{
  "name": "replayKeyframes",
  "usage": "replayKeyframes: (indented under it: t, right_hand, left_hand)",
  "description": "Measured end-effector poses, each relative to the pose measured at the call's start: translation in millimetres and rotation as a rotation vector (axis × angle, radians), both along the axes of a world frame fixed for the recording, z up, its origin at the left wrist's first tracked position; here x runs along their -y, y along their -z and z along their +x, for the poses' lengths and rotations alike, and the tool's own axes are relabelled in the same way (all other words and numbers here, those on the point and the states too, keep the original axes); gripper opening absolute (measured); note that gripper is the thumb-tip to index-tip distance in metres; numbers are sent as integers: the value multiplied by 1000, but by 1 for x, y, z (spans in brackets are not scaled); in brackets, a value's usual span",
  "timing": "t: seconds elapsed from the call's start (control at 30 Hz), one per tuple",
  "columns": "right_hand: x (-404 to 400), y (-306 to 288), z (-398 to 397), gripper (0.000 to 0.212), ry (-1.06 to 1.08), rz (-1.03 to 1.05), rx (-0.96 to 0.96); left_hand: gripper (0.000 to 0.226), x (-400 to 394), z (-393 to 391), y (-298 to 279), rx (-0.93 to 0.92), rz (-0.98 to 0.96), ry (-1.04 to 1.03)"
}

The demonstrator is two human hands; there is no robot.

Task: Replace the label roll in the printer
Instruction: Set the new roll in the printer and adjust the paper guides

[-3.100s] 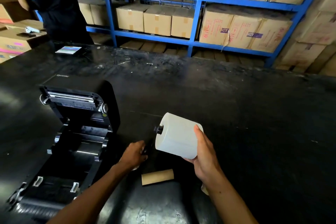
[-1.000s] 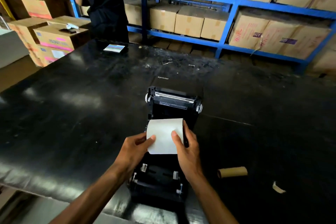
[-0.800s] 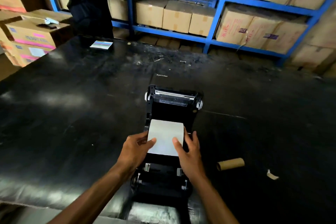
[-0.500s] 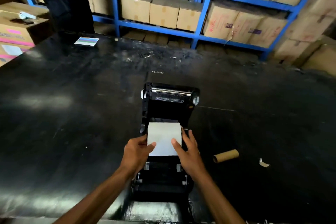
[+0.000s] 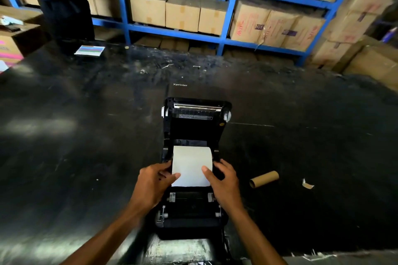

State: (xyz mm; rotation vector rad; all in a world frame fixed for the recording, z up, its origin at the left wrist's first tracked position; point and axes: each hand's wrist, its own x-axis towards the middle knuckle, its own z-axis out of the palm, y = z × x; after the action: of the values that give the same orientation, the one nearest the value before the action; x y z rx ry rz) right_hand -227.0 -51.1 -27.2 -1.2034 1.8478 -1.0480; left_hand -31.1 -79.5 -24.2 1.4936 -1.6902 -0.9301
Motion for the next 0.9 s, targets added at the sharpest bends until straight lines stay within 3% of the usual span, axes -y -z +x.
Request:
replayKeyframes:
  t: [0.07, 0.27, 0.5, 0.77, 0.9]
  right_hand:
    - [-4, 4, 4, 25, 105, -69, -65]
    - [-13, 6, 9, 32, 179, -19, -153]
    - [-18, 7, 1, 25, 128, 12, -148]
    - [-22, 7, -14, 25, -39, 101, 122]
    - [-21, 6, -15, 25, -48, 97, 131]
  left_hand:
    - [25, -1, 1, 3, 28, 1, -30]
    - [12, -5, 0, 10, 61, 33, -79]
    - [20, -9, 0, 16, 22, 70, -89]
    - [29, -13, 1, 15, -65, 170, -24]
    - [26, -14, 1, 13, -42, 172, 1]
